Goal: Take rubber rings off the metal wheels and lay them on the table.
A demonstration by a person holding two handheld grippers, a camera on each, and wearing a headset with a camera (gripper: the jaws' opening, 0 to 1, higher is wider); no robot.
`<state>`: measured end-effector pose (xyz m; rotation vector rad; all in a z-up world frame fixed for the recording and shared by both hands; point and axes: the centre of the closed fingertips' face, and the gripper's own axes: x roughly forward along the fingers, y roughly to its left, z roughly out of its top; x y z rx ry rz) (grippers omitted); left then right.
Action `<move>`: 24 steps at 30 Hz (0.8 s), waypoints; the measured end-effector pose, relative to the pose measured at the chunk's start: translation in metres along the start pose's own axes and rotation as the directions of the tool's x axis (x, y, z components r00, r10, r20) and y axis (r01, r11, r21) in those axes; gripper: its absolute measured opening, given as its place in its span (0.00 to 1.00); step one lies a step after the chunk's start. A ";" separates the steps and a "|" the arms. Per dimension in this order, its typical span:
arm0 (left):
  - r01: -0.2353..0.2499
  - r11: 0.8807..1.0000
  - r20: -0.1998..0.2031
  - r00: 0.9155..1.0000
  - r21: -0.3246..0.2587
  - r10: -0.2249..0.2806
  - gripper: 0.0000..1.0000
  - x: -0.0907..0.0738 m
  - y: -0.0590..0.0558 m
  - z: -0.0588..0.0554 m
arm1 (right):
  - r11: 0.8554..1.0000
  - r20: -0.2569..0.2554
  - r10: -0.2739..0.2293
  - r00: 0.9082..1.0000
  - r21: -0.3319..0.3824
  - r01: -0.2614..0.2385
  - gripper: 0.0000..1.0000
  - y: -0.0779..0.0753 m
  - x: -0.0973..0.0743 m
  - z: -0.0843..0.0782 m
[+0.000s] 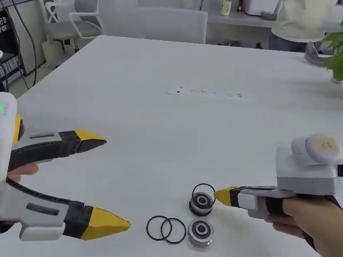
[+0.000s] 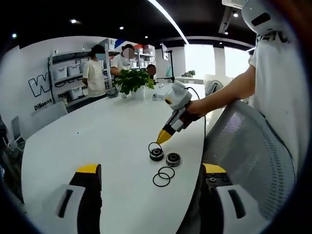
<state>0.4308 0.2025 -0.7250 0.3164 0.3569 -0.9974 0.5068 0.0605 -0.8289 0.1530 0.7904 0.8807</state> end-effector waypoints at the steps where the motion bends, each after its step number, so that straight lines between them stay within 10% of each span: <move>1: -0.004 1.000 -0.004 1.000 -0.004 0.004 0.81 0.000 -0.001 -0.003 | 1.000 0.000 0.000 1.000 0.000 0.000 0.00 0.000 0.000 0.000; 24: -0.033 0.996 -0.024 0.999 -0.083 0.031 0.80 -0.006 -0.004 -0.029 | 1.000 0.018 -0.004 1.000 0.009 0.004 0.00 -0.002 -0.002 0.004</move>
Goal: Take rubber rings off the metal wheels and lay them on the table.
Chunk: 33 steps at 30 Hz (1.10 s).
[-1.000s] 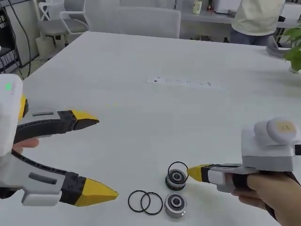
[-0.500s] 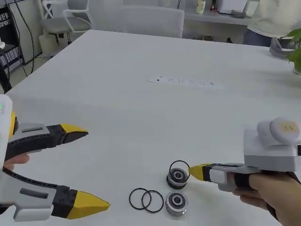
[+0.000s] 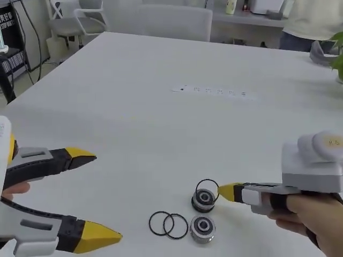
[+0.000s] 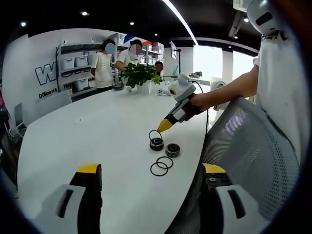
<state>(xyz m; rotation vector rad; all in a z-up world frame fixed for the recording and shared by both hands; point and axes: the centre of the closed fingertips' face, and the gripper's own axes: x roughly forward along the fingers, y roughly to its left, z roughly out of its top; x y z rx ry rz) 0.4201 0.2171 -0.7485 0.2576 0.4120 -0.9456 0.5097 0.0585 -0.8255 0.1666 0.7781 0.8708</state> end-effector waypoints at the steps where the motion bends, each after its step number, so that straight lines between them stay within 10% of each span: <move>1: 0.001 1.000 0.000 1.000 0.001 -0.001 0.80 0.000 -0.001 0.000 | 1.000 0.003 0.000 1.000 0.001 0.000 0.00 0.000 0.000 0.001; 33: 0.011 1.000 -0.025 1.000 -0.016 -0.012 0.79 0.002 -0.006 -0.007 | 0.995 0.037 0.097 0.995 -0.024 -0.096 0.00 0.042 0.005 0.016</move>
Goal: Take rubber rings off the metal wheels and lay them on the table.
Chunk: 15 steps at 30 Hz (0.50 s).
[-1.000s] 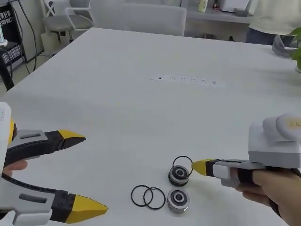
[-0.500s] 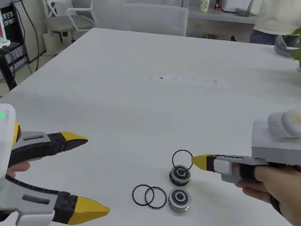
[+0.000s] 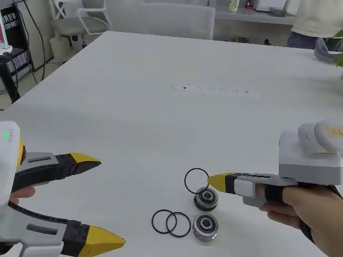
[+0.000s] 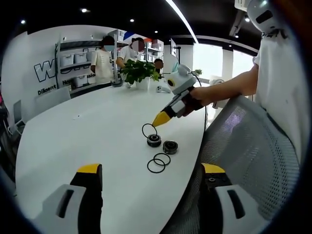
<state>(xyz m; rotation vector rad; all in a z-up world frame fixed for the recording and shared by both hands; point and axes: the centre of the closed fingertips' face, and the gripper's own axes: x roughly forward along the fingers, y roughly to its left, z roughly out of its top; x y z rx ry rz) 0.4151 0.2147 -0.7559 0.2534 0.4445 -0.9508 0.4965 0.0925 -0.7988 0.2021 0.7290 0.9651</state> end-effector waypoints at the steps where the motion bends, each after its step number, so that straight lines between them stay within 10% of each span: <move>1: 0.001 1.000 0.001 1.000 -0.003 -0.001 0.79 0.000 0.000 0.000 | 1.000 -0.005 0.003 1.000 -0.006 -0.003 0.00 0.003 0.002 -0.001; 15: 0.006 1.000 -0.009 1.000 -0.007 -0.006 0.79 0.000 0.001 -0.003 | 0.995 -0.087 0.060 0.994 -0.068 -0.066 0.00 0.028 0.016 -0.017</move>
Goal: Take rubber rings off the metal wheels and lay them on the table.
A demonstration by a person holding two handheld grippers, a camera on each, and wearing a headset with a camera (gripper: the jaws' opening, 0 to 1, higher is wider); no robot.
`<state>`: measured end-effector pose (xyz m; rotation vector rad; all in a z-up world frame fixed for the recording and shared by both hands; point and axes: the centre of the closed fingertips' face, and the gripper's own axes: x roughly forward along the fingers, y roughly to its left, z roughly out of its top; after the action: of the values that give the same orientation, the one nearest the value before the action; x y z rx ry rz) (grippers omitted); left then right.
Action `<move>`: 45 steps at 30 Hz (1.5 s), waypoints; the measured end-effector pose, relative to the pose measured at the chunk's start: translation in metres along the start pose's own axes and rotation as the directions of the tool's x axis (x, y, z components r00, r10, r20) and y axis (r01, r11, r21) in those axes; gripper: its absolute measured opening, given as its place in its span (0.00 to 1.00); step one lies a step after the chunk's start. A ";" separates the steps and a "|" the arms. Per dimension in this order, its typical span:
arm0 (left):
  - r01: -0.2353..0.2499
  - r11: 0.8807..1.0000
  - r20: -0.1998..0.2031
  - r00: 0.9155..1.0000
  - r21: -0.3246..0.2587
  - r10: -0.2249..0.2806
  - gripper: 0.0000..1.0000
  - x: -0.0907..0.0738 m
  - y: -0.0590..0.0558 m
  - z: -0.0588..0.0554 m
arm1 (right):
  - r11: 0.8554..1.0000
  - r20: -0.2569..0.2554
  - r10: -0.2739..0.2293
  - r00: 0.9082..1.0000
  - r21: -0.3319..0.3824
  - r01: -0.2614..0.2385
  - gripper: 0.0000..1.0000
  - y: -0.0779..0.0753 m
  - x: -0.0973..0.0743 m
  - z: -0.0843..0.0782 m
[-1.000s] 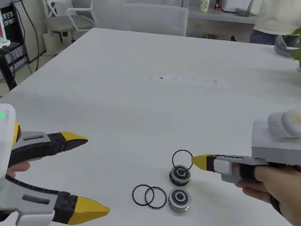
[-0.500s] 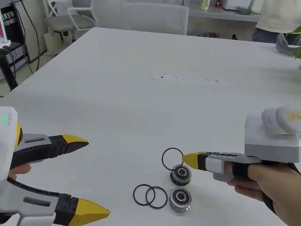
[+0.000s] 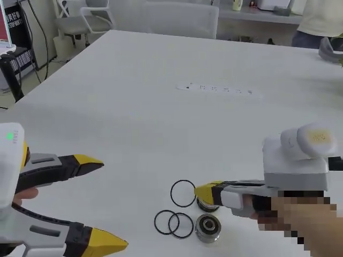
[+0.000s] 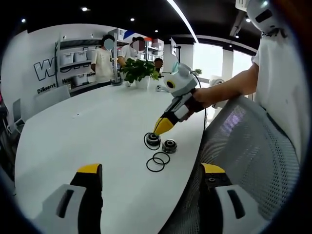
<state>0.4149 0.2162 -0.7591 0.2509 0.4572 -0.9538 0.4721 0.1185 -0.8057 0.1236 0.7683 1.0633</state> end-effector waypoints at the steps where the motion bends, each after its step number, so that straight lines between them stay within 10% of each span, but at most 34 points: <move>1: 0.001 1.000 -0.001 1.000 0.000 -0.001 0.79 0.000 0.000 0.000 | 1.000 -0.005 0.002 1.000 -0.004 -0.002 0.00 0.001 0.001 -0.001; 32: 0.004 1.000 -0.016 1.000 0.000 -0.004 0.79 0.001 0.000 -0.005 | 0.983 -0.201 0.004 0.980 -0.177 -0.040 0.00 0.012 0.020 -0.043; 45: 0.005 1.000 -0.017 1.000 -0.002 -0.005 0.79 0.001 -0.002 -0.004 | 0.969 -0.199 -0.042 0.979 -0.245 -0.008 0.00 0.005 0.020 -0.042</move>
<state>0.4130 0.2160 -0.7633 0.2563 0.4744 -0.9565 0.4477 0.1263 -0.8446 -0.2059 0.8126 1.1573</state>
